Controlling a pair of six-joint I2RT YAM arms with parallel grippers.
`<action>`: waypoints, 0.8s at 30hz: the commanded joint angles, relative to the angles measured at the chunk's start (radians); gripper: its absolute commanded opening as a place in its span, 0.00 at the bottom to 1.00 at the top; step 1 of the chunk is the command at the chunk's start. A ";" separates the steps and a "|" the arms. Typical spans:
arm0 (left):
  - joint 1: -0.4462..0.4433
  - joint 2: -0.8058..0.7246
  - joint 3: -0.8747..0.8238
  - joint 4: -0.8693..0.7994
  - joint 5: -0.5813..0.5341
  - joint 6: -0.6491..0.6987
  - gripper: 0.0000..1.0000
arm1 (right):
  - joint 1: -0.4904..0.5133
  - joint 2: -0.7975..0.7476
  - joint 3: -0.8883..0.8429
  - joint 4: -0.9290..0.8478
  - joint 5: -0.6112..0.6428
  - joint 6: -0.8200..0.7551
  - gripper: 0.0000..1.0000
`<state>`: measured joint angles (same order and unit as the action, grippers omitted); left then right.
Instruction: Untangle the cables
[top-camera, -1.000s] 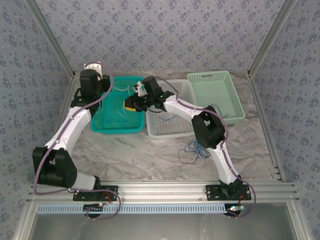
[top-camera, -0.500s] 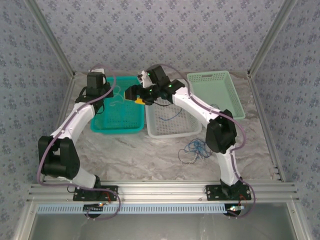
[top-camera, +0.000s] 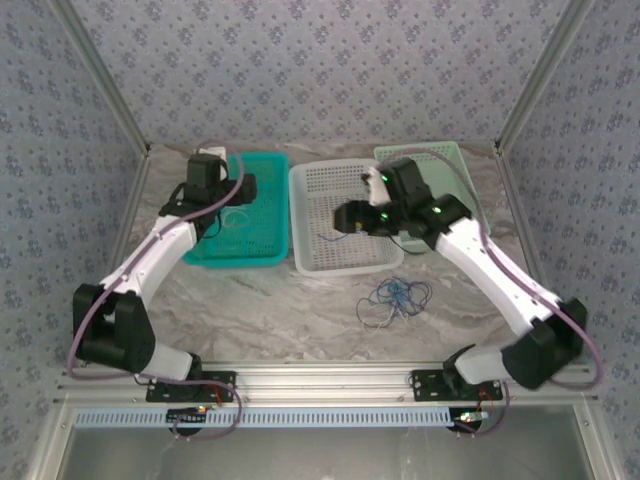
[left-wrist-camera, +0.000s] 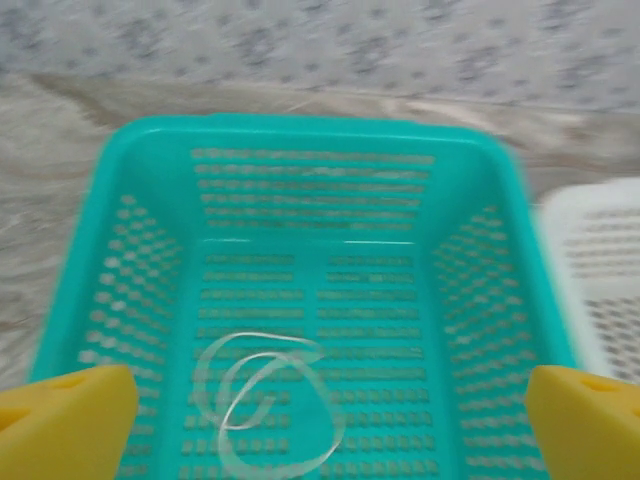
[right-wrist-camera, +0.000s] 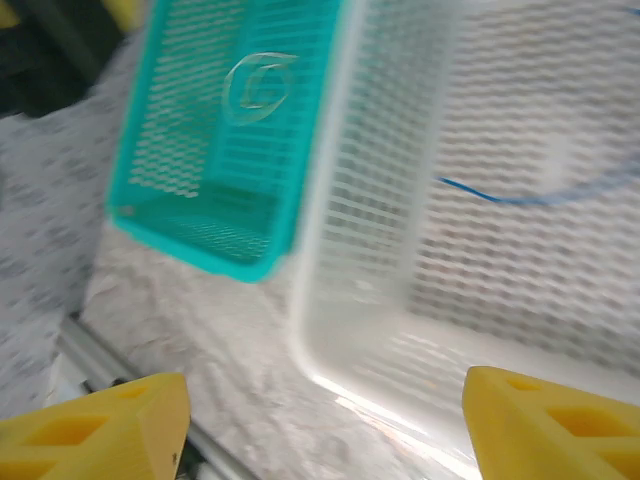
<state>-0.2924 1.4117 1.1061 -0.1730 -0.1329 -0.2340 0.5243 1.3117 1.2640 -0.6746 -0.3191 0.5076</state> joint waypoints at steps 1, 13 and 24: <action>-0.082 -0.085 -0.077 0.132 0.117 -0.007 0.99 | -0.067 -0.142 -0.193 -0.122 0.102 0.015 0.70; -0.436 -0.143 -0.202 0.259 0.274 0.052 1.00 | -0.205 -0.363 -0.529 -0.235 0.163 0.065 0.54; -0.453 -0.171 -0.241 0.328 0.324 0.009 0.99 | -0.210 -0.329 -0.642 -0.124 0.185 0.036 0.50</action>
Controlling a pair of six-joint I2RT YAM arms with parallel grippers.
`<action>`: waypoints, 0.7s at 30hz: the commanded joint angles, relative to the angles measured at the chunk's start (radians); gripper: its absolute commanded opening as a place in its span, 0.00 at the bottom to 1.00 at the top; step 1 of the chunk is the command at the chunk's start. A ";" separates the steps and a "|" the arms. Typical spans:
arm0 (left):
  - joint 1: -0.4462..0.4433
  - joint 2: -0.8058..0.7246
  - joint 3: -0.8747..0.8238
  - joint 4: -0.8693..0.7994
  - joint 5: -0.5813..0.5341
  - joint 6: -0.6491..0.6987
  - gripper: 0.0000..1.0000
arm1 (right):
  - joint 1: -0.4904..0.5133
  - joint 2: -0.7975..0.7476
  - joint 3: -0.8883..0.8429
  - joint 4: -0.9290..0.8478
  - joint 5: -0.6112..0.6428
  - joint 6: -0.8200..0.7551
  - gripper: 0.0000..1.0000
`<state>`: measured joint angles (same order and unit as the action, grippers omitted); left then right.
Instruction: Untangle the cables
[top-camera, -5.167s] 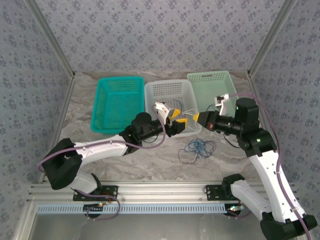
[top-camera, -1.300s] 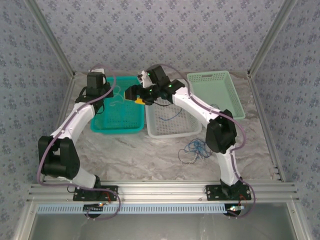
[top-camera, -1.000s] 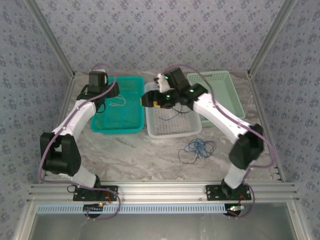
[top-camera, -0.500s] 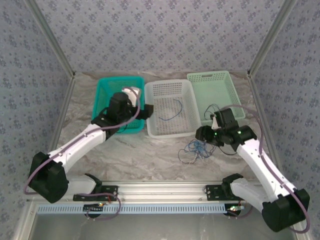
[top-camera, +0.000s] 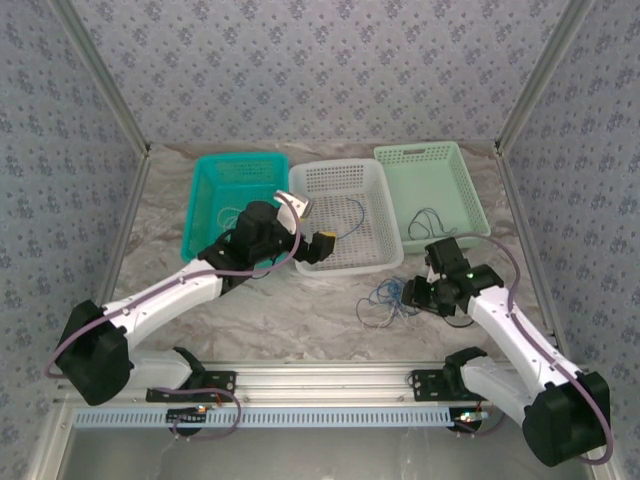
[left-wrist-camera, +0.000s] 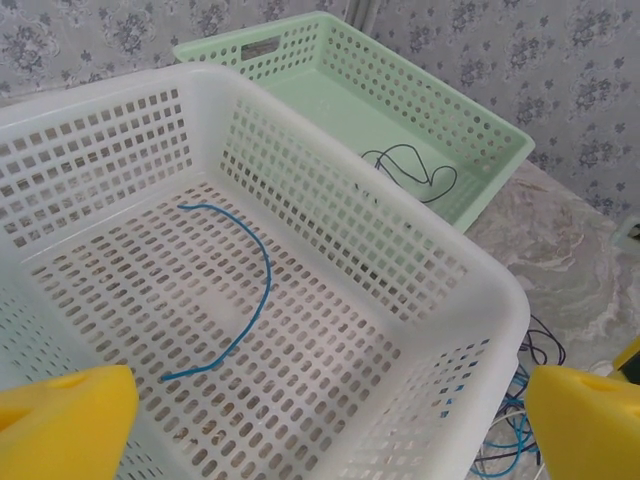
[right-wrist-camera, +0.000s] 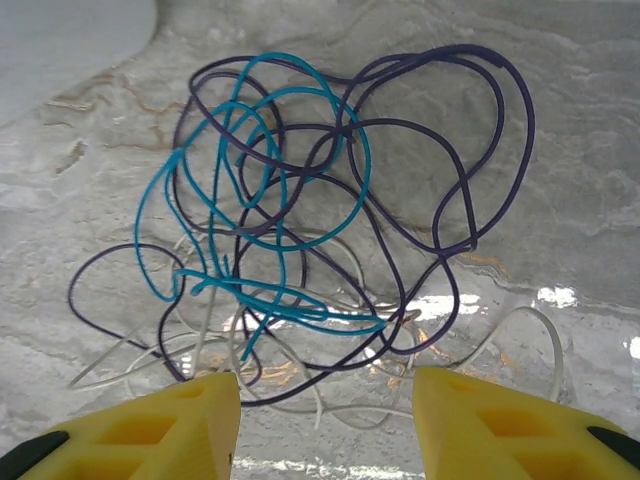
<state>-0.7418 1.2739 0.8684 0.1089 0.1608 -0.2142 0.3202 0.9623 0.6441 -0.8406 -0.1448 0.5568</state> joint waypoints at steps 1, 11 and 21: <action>-0.003 -0.033 0.000 0.045 0.031 -0.014 0.99 | -0.004 0.034 -0.027 0.053 0.011 -0.014 0.50; -0.003 -0.036 -0.015 0.062 0.027 -0.029 0.99 | -0.002 0.076 -0.050 0.124 0.027 -0.067 0.48; -0.003 -0.039 -0.018 0.069 0.026 -0.037 1.00 | 0.029 0.150 -0.066 0.161 0.037 -0.071 0.41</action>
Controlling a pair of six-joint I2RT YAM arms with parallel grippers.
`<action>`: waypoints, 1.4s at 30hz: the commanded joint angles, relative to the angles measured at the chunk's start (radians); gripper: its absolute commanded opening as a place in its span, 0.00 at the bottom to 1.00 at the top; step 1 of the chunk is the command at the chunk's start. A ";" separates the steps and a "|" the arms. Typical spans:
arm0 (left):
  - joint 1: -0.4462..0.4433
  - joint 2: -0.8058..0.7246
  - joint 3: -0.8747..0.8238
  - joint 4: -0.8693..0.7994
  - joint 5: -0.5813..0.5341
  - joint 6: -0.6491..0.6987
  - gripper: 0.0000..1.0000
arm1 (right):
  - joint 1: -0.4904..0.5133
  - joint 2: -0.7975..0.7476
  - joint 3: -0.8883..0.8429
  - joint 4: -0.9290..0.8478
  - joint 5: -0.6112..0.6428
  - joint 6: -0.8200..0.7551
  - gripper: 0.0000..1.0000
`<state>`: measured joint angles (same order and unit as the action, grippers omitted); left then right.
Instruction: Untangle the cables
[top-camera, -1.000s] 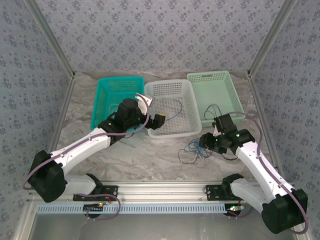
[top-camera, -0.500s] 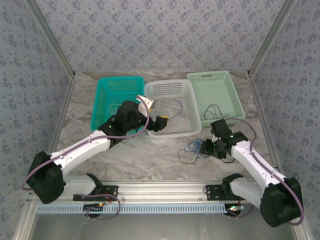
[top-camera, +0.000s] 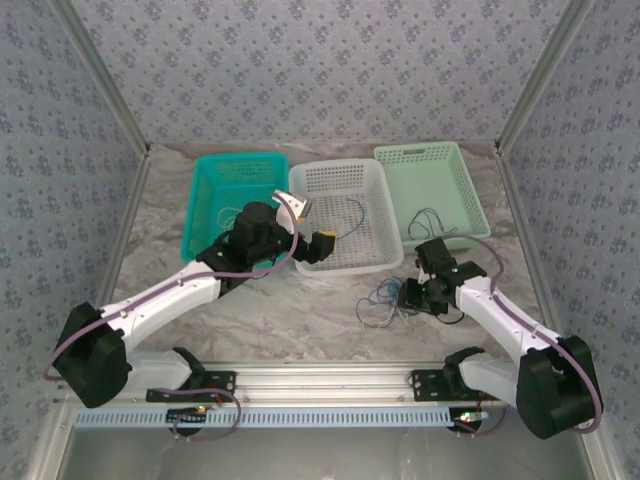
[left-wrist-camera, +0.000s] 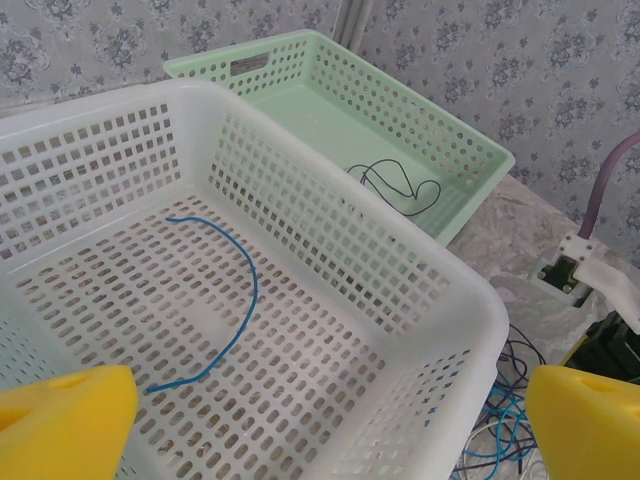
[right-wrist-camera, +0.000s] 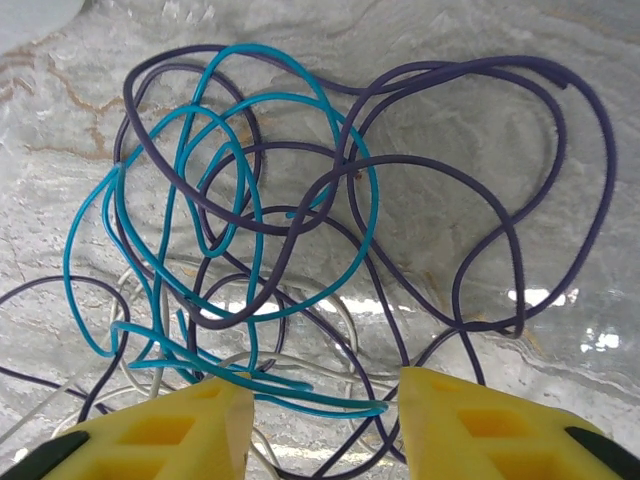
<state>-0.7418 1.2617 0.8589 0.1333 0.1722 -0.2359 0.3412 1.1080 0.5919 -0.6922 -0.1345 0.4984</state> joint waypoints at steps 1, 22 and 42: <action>-0.003 -0.027 -0.009 0.044 0.014 -0.016 0.99 | 0.008 0.004 -0.016 0.016 0.022 -0.015 0.41; -0.003 -0.004 -0.001 0.084 0.047 -0.036 0.99 | 0.121 -0.310 0.133 -0.169 -0.047 0.013 0.00; -0.126 0.124 0.082 0.163 0.200 -0.006 0.99 | 0.124 -0.340 0.509 -0.313 -0.194 -0.080 0.00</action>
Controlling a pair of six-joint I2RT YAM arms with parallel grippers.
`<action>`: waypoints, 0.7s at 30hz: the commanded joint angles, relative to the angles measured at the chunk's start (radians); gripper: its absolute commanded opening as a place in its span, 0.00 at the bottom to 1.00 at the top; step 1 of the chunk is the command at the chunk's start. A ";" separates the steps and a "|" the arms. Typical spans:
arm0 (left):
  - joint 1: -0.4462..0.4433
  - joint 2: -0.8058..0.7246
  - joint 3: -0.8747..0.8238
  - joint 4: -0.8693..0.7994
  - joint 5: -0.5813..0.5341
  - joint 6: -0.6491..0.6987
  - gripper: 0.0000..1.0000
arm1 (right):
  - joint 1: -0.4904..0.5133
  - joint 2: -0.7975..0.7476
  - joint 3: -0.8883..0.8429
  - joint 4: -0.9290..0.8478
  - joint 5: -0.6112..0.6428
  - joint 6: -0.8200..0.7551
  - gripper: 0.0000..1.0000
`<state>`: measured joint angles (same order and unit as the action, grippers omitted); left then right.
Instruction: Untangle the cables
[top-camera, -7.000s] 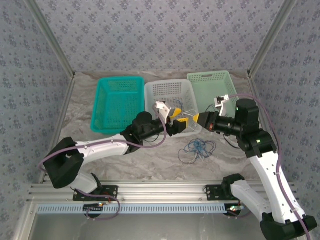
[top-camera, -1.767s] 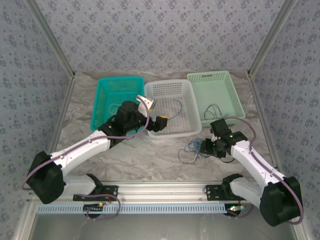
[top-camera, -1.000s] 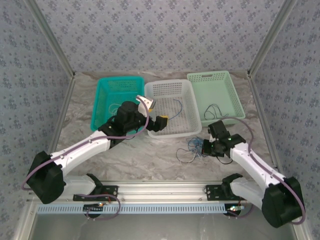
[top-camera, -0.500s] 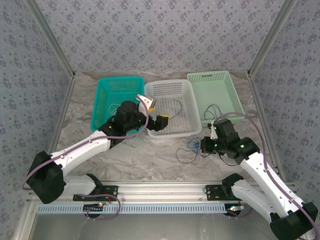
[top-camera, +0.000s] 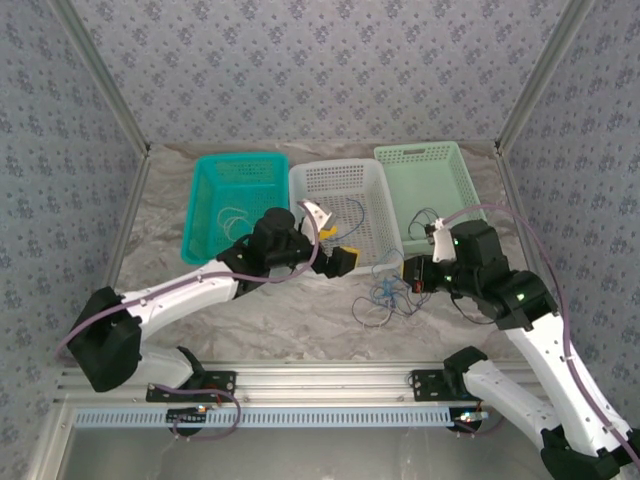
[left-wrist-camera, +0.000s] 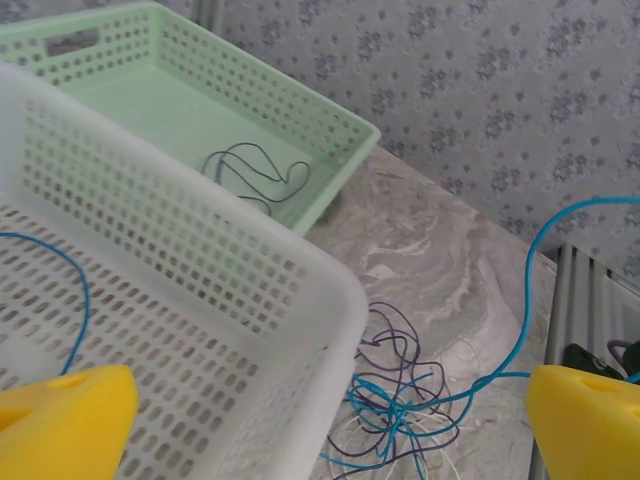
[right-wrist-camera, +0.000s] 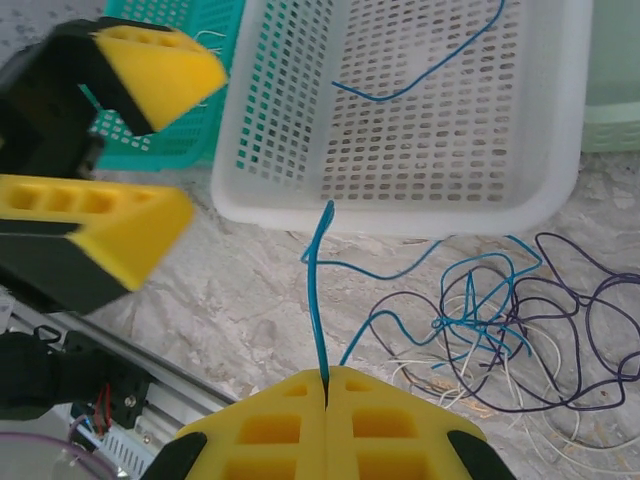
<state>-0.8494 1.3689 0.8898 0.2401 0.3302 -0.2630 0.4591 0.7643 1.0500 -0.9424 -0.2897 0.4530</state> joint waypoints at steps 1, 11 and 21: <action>-0.026 0.028 0.059 0.067 0.051 0.023 0.99 | 0.006 0.004 0.059 -0.069 -0.041 -0.040 0.00; -0.080 0.115 0.138 0.043 0.039 0.031 0.99 | 0.005 0.004 0.131 -0.077 -0.055 -0.040 0.00; -0.113 0.091 0.098 0.114 -0.088 0.008 0.99 | 0.002 0.015 0.247 -0.070 -0.055 -0.025 0.00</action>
<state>-0.9428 1.4815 0.9901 0.2932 0.3050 -0.2481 0.4591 0.7746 1.2655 -1.0149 -0.3302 0.4316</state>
